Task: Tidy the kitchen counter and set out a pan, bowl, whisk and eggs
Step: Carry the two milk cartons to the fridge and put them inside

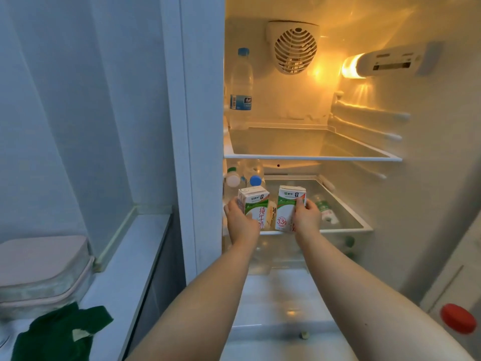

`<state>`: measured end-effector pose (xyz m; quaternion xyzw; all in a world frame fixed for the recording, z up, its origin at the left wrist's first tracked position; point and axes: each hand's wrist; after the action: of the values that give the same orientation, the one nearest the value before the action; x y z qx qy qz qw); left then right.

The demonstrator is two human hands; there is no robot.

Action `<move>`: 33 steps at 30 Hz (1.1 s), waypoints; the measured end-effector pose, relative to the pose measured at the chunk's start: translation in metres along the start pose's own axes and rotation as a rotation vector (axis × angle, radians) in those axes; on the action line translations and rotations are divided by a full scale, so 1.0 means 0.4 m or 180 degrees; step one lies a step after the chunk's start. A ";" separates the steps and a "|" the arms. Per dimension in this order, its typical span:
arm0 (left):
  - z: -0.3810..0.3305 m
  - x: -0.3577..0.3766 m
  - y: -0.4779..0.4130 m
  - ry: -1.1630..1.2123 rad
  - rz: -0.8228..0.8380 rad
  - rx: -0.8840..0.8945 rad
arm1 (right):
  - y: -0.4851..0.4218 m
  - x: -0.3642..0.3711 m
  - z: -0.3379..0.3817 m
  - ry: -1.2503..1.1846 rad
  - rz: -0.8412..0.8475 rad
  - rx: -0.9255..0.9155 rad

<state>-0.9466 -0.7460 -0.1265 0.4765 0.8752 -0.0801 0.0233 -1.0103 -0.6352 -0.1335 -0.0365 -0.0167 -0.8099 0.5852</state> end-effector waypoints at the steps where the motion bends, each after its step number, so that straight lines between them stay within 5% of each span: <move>1: 0.004 0.000 -0.008 0.0088 0.0015 -0.0013 | -0.004 0.002 -0.004 -0.0013 0.0031 0.0011; 14: 0.061 0.007 -0.047 -0.0212 -0.0259 0.0130 | -0.010 0.055 -0.048 -0.0021 0.0885 -0.0121; 33: 0.071 0.022 -0.038 -0.0652 -0.0552 -0.0027 | -0.001 0.051 -0.053 0.0296 0.0978 -0.0240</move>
<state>-0.9651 -0.7513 -0.1538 0.3882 0.9065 -0.1264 0.1076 -1.0181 -0.6560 -0.1529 -0.0230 0.0466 -0.7117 0.7006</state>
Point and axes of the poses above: each hand's wrist, its own y-axis away from the middle knuckle, its own x-axis out of the palm, z = x × y, and after that the axes turned 2 degrees about z, right-handed
